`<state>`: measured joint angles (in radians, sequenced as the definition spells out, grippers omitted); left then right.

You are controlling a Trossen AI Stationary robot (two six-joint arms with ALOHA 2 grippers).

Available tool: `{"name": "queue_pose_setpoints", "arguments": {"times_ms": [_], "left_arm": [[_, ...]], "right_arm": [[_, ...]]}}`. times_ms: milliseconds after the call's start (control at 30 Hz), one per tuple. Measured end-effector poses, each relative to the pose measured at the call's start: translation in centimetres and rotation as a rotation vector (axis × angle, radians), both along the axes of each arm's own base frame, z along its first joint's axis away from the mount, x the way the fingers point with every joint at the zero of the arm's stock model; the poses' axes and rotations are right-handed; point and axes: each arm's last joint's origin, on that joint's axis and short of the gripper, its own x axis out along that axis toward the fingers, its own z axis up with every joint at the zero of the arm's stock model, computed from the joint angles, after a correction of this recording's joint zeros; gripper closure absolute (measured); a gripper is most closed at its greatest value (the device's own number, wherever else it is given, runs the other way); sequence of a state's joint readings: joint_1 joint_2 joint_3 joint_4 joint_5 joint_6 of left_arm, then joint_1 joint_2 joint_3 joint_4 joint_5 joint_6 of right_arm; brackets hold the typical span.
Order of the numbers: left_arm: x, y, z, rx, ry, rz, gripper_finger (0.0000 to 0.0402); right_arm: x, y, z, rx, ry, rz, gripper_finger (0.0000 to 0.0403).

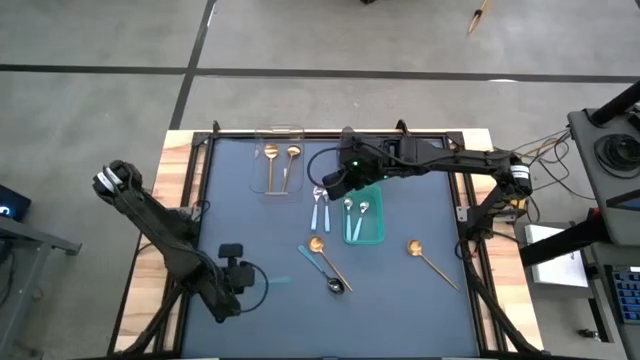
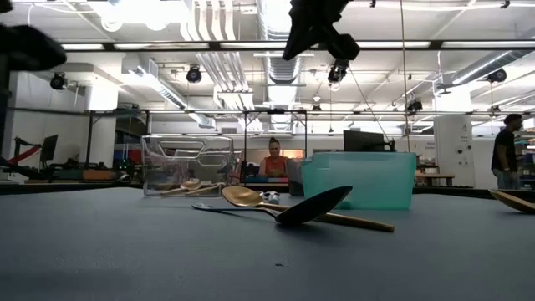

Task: Sort silverware by color (type)
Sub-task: Put the blue spoon into the black bin

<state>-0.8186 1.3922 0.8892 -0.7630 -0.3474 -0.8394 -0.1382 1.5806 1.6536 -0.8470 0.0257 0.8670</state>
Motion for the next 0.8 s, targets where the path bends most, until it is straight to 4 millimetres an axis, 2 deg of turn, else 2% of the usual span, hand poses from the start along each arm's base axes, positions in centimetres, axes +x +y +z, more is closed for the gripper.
{"name": "queue_pose_setpoints", "arguments": {"times_ms": [100,233,433,633,800], "left_arm": [[0.2,0.8,1.8,0.046,-0.015,0.004,0.0401],[0.3,2.5,3.0,0.134,0.007,0.031,0.0401],[0.6,5.8,5.8,0.241,-0.074,0.171,0.0401],[0.9,9.7,9.7,0.332,-0.231,0.344,0.0401],[1.5,12.8,14.2,0.418,-0.365,0.464,0.0401]], "right_arm": [[0.0,-0.3,1.4,-0.034,-0.039,0.02,0.0394],[-0.2,-0.8,3.3,-0.079,-0.09,0.046,0.0394],[-0.7,-1.2,6.5,-0.157,-0.175,0.091,0.0394],[-1.3,-1.5,9.3,-0.222,-0.259,0.141,0.0394],[-1.6,-1.6,10.8,-0.279,-0.312,0.166,0.0394]]}}
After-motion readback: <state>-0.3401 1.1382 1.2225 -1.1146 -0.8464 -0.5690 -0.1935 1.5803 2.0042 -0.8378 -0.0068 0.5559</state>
